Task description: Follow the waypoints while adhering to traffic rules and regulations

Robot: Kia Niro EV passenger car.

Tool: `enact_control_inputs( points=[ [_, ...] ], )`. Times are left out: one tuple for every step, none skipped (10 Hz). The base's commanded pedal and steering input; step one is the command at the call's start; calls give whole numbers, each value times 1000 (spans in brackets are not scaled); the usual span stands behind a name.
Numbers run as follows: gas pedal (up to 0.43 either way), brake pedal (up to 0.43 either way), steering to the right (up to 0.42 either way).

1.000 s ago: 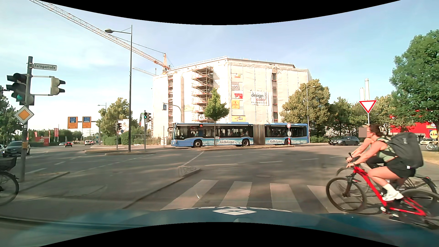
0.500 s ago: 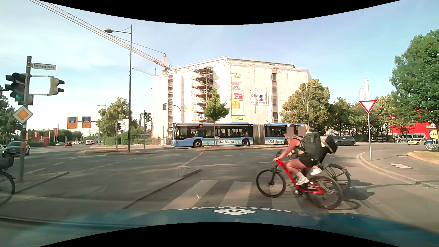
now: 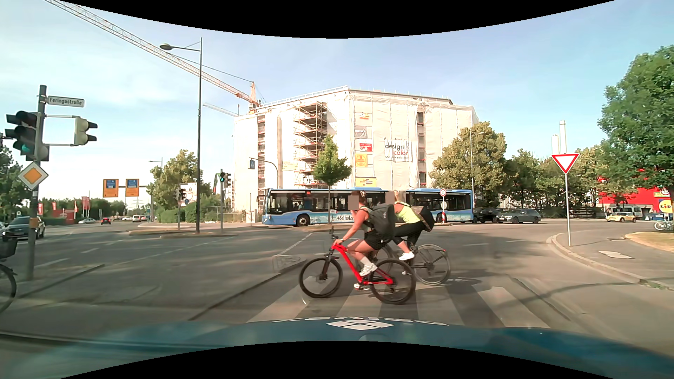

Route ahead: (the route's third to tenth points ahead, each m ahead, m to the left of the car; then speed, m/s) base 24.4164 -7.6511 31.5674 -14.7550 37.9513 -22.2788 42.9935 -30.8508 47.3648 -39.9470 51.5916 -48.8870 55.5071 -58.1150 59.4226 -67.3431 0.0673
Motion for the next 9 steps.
enact_control_inputs(
  points=[
    [0,0,125],
    [0,0,140],
    [0,0,157],
    [0,0,191],
    [47,0,223],
    [130,0,248],
    [189,0,257],
    [220,0,264],
    [228,0,267]
  ],
)
